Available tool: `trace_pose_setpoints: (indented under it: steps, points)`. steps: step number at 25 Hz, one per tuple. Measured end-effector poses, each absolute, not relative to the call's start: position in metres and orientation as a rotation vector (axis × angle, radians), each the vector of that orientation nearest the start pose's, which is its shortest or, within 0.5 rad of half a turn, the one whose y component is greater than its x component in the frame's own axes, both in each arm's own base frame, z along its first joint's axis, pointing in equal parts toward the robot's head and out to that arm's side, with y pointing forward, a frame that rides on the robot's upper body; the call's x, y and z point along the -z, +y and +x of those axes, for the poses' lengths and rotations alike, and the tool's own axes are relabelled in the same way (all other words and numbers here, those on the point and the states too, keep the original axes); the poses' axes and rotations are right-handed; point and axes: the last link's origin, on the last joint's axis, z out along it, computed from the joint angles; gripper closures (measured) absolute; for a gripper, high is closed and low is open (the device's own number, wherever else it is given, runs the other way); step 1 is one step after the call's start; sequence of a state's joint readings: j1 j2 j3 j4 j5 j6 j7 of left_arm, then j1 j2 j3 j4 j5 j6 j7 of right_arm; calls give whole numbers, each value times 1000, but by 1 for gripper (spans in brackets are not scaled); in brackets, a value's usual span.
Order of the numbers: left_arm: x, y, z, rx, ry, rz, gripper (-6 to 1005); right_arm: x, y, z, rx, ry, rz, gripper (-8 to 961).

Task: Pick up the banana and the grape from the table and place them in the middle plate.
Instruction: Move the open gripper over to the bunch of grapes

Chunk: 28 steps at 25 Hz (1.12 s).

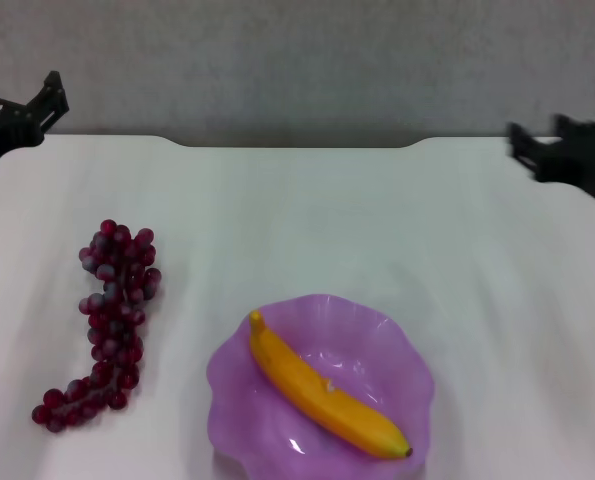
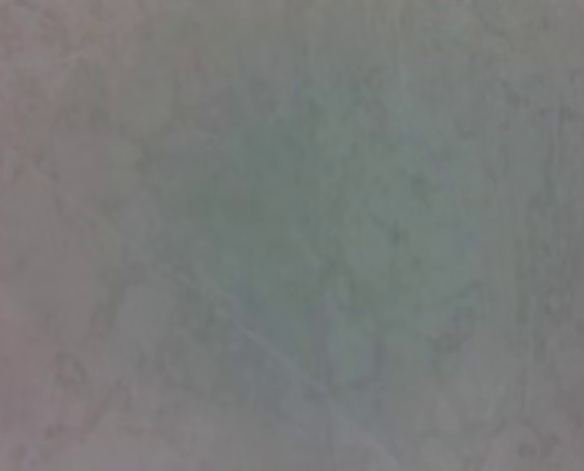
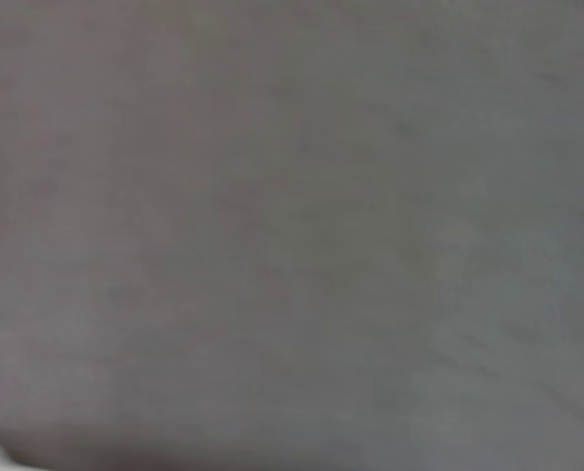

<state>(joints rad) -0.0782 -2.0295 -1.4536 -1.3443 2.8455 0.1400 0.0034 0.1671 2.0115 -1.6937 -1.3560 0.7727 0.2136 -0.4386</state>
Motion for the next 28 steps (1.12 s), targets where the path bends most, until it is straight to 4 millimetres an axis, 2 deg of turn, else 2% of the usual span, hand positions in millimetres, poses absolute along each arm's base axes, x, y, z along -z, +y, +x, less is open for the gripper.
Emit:
trace_pose_setpoints:
  steps: [9,13,17,28]
  points:
    - [-66,366,-239,574,-596,-1618,145,-70,364,327,-345,983,-1556,384]
    - [-64,366,-239,559,-611,-1629,145,-79,354,358,-315,1063,-1466,388]
    - [-62,366,-239,506,-662,-1658,146,-80,352,364,-307,1087,-1451,387]
    - [-52,374,-224,237,-860,-1814,147,-74,355,360,-296,1103,-1491,388]
